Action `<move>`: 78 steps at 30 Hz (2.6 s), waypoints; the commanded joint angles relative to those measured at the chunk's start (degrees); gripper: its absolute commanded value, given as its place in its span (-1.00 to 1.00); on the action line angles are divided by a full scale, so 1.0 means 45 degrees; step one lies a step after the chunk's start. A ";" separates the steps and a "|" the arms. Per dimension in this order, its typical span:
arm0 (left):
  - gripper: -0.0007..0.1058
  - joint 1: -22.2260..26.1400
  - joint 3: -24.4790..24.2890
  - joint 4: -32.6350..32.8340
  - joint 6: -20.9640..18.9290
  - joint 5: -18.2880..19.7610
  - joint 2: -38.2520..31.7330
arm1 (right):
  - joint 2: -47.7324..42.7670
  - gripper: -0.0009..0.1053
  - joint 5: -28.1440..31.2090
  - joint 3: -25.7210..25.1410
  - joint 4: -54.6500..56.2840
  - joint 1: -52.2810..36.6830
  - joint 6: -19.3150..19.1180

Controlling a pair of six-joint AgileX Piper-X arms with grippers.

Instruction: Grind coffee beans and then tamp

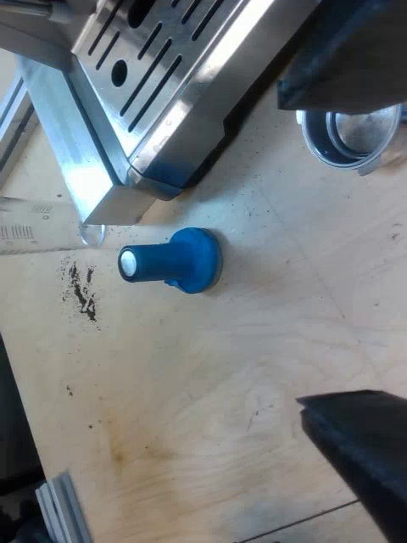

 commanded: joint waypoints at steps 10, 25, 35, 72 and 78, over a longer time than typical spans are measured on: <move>0.15 0.0006 -0.0094 -0.1514 -0.0127 0.0428 0.3358 | -0.0012 0.31 0.0014 -0.0027 -0.0187 0.0014 0.0046; 0.15 0.0006 -0.0072 -0.2571 -0.0092 0.0068 0.6877 | -0.0012 0.31 0.0014 -0.0027 -0.0187 0.0014 0.0046; 0.15 0.0006 -0.0072 -0.2792 -0.0092 0.0068 0.8810 | -0.0012 0.31 0.0014 -0.0027 -0.0187 0.0014 0.0046; -0.98 -0.0218 -0.0072 -0.0164 0.0338 0.1645 0.1636 | -0.0012 0.31 0.1132 -0.0027 -0.0085 0.0014 -0.0047; -0.98 -0.1841 -0.0072 -0.0080 0.0072 0.1894 0.0710 | -0.0012 0.31 0.2712 0.0133 0.0101 0.0014 0.0071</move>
